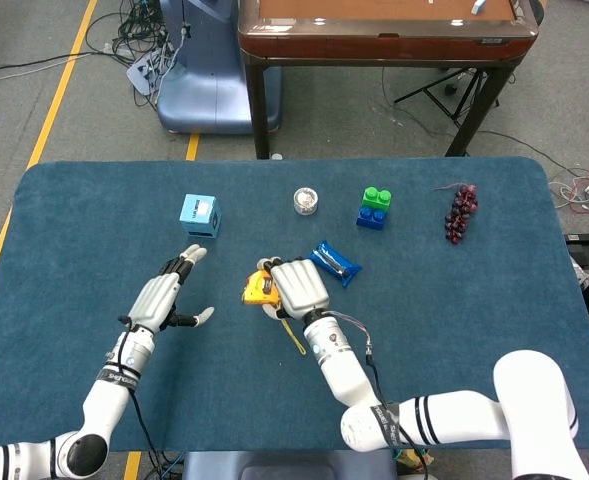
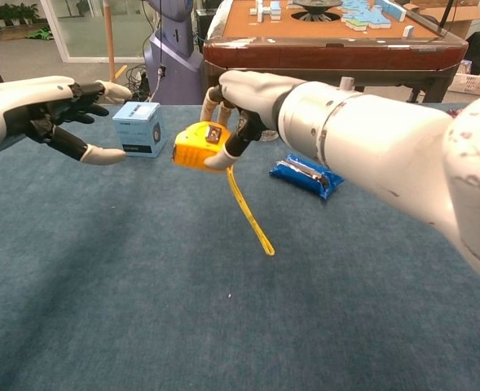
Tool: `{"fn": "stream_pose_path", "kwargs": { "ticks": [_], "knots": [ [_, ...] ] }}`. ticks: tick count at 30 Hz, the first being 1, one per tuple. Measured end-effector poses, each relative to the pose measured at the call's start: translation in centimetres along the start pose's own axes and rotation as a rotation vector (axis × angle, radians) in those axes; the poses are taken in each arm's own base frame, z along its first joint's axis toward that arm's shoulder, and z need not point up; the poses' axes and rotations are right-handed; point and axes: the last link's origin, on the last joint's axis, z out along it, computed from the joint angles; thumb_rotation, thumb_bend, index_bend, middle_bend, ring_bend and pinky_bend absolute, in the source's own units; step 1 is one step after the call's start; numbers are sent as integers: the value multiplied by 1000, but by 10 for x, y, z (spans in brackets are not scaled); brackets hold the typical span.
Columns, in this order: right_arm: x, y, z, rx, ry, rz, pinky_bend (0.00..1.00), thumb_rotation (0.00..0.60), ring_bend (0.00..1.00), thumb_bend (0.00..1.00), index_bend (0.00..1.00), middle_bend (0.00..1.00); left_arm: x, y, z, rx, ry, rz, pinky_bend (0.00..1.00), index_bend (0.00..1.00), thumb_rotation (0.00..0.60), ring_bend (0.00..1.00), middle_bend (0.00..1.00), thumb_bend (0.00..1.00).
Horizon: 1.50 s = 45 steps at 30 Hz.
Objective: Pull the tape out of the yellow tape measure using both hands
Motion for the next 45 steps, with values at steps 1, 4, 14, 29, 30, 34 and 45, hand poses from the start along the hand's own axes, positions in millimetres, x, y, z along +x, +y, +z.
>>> {"fn": "stream_pose_path", "kwargs": {
  "ticks": [1,4,14,29,30,34,45],
  "knots": [
    [-1,-1,1,-3,1,5,359,600,456,643,524,532,-1,1,1,1,2,0,0,0,600,0,0,240],
    [-3,-5,3,-4,3,19,359,600,456,644,523,532,-3,3,4,6,5,5,0,0,600,0,0,239],
    [-6,-14,5,-11,19,40,359,600,456,644,524,532,-10,7,10,18,-1,-5,0,0,600,0,0,239],
    [-13,-28,14,-8,28,61,359,600,456,644,524,532,-14,14,14,12,2,-27,0,0,600,0,0,239],
    [-13,-29,14,-8,30,62,359,600,456,644,524,532,-14,14,14,12,2,-29,0,0,600,0,0,239],
    [-14,-33,16,-3,33,71,359,600,456,643,525,532,-14,15,15,13,4,-36,0,0,600,0,0,239],
    [-16,-36,17,2,33,78,359,600,456,643,528,532,-13,15,17,22,7,-27,0,0,600,0,0,239]
  ]
}}
